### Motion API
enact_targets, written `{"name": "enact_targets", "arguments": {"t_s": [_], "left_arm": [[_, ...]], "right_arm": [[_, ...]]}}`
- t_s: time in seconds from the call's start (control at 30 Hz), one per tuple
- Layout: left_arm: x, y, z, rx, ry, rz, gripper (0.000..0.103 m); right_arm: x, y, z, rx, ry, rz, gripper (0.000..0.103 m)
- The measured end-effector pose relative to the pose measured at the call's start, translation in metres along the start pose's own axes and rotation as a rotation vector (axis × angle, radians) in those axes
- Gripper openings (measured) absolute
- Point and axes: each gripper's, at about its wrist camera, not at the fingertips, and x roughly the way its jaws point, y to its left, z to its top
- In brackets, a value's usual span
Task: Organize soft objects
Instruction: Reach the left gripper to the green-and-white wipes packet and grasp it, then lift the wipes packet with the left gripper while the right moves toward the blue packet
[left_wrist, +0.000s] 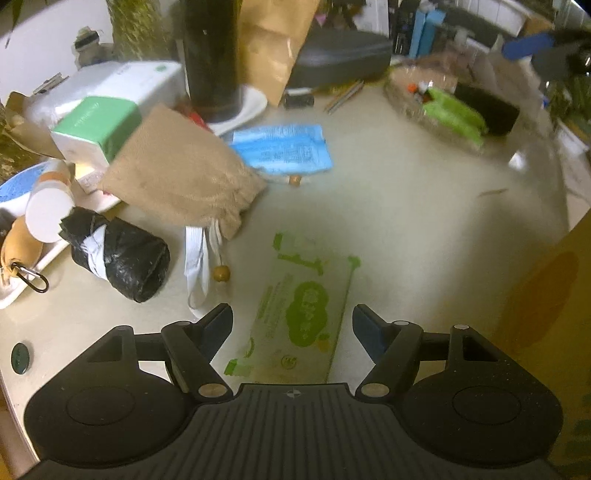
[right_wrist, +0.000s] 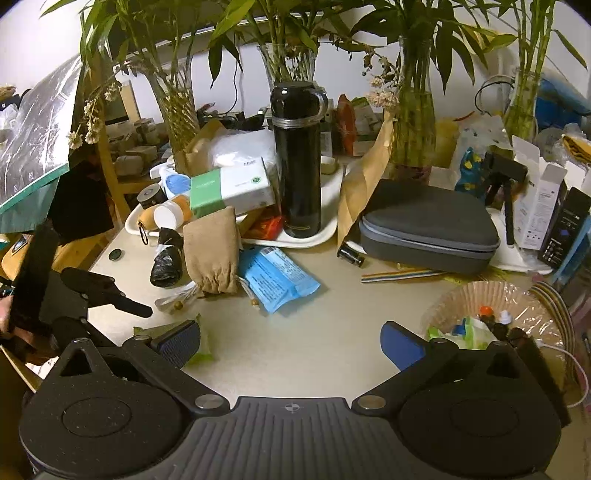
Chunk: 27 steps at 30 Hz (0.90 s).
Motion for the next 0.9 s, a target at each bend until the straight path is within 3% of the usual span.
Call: {"name": "enact_targets", "arguments": {"t_s": [0.13, 0.17, 0.23, 0.47, 0.63, 0.9], "left_arm": [[0.011, -0.006, -0.002, 0.04, 0.019, 0.011, 0.069], [0.014, -0.008, -0.003, 0.055, 0.029, 0.024, 0.059], [0.015, -0.013, -0.004, 0.077, 0.011, 0.033, 0.052], [0.005, -0.018, -0.004, 0.09, 0.021, 0.09, 0.048], [-0.03, -0.006, -0.008, -0.022, -0.056, 0.166, 0.048], [-0.083, 0.001, -0.031, -0.177, -0.193, 0.302, 0.048]], "right_arm": [[-0.003, 0.001, 0.001, -0.001, -0.014, -0.007, 0.103], [-0.004, 0.001, 0.002, 0.001, -0.017, -0.011, 0.103], [-0.005, 0.001, 0.003, 0.006, -0.025, -0.009, 0.103], [-0.003, 0.001, 0.002, -0.009, -0.031, -0.046, 0.103], [-0.007, -0.006, -0.003, -0.005, -0.035, -0.073, 0.103], [-0.003, 0.0, 0.002, 0.015, -0.041, -0.042, 0.103]]}}
